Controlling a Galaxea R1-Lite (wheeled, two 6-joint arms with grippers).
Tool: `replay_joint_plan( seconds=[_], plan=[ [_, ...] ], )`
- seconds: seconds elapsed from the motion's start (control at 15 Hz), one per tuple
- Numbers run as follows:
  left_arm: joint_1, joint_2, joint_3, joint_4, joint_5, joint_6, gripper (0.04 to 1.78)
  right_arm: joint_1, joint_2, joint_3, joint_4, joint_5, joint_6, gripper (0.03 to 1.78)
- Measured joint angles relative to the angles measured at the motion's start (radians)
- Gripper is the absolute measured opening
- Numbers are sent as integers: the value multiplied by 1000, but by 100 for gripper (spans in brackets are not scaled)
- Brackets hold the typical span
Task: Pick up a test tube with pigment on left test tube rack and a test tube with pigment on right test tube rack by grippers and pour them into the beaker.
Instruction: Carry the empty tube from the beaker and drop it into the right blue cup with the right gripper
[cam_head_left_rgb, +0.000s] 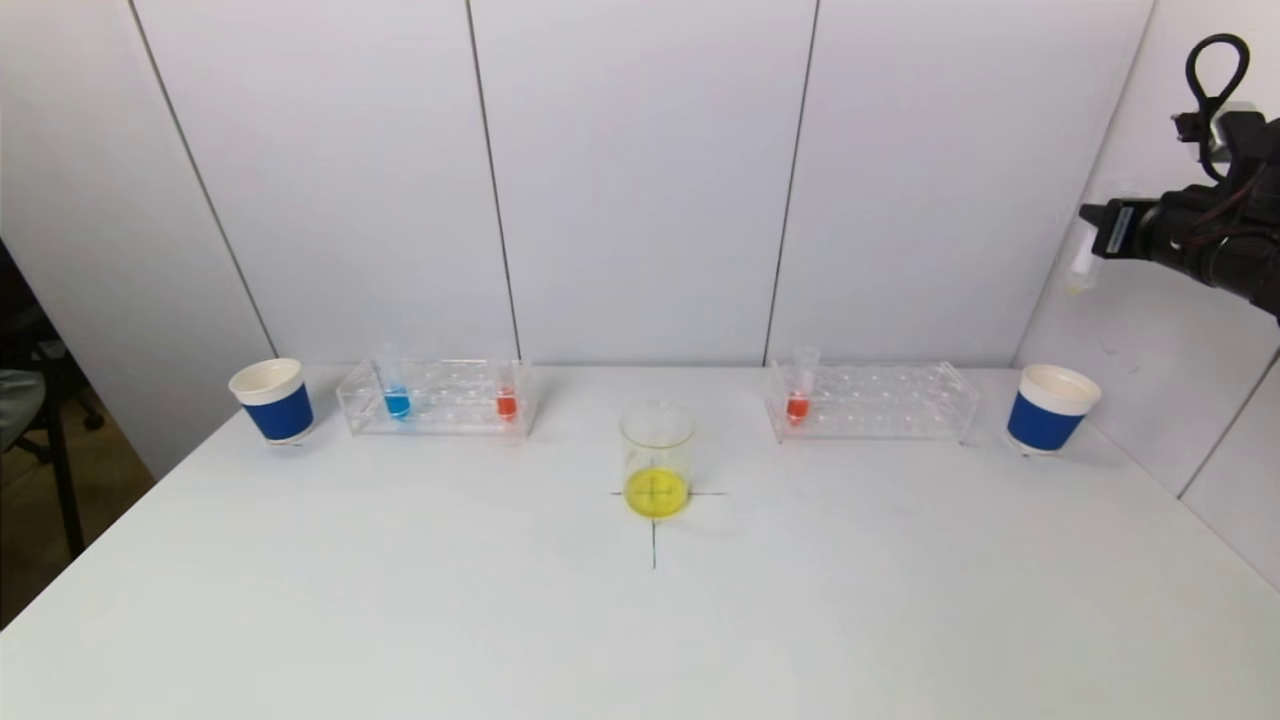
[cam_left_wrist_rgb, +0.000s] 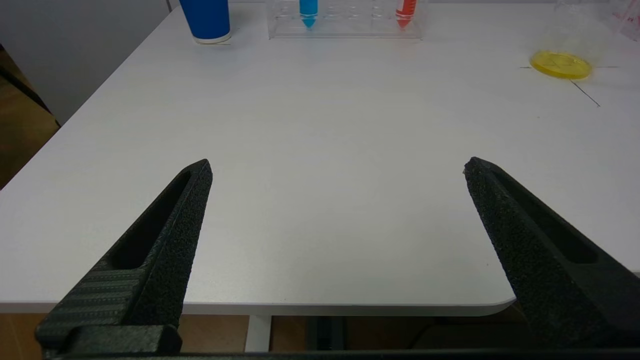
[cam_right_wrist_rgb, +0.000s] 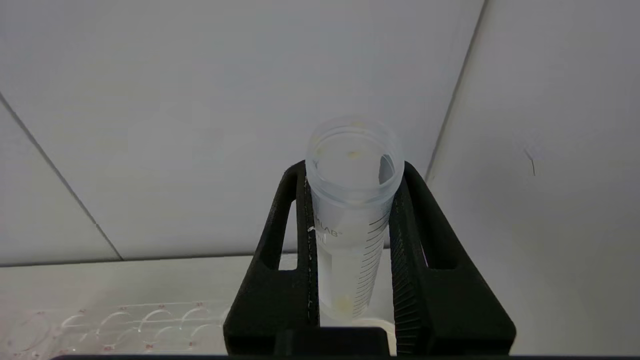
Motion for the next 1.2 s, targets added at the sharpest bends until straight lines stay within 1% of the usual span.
replay_joint_plan(
  seconds=[0.27,0.33,0.6,0.73,1.0,1.2],
  plan=[
    [0,0,0,0,0,0,176,-15,41,25,-18,-1,0,47],
    [0,0,0,0,0,0,176,-16,50,38,-36,-2,0,47],
    [0,0,0,0,0,0,176,-22,94,102,-166,-1,-1,47],
    [0,0,0,0,0,0,176,-36,113,130,-196,-1,0,47],
    [0,0,0,0,0,0,176,-66,140,169,-216,1,0,47],
    [0,0,0,0,0,0,176,-76,164,200,-289,12,-1,47]
  ],
)
